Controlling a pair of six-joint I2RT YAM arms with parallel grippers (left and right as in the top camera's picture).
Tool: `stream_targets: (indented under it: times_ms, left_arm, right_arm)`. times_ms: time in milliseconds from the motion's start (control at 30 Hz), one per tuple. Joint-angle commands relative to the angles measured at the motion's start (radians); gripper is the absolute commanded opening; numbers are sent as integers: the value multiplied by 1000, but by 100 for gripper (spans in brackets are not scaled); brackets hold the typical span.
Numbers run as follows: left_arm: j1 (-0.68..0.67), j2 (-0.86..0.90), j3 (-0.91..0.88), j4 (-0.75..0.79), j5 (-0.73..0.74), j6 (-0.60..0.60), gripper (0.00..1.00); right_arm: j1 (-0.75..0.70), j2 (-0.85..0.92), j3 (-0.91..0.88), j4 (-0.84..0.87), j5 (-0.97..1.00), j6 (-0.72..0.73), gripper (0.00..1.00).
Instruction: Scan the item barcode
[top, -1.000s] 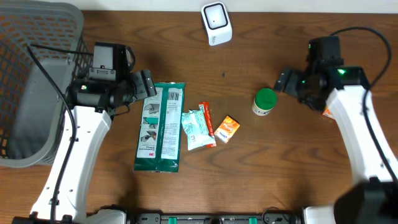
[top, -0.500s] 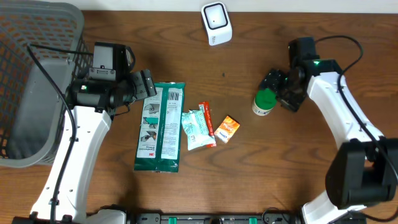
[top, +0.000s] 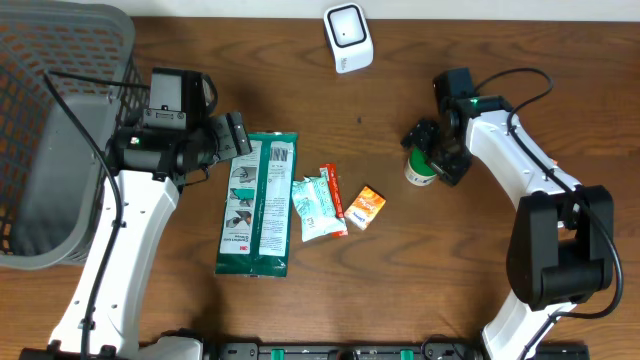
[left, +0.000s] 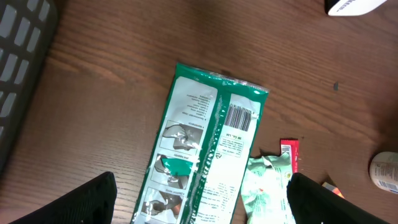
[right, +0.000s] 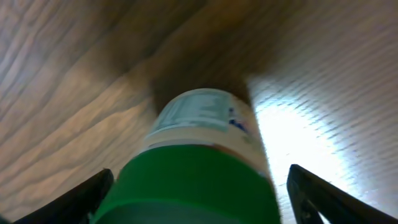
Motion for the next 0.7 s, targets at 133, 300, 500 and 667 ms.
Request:
stream_targets:
  times_ms: [133, 300, 500, 667]
  left_arm:
    - [3, 5, 2, 0, -6, 9, 88]
    - [3, 5, 2, 0, -6, 9, 88]
    - [3, 5, 2, 0, -6, 9, 88]
    - [3, 5, 1, 0, -6, 9, 88]
  right_arm:
    - [34, 3, -1, -23, 52, 64, 78]
    - [66, 3, -2, -26, 63, 55, 77]
    - [84, 3, -2, -56, 113, -69, 62]
    - [82, 3, -2, -96, 177, -80, 63]
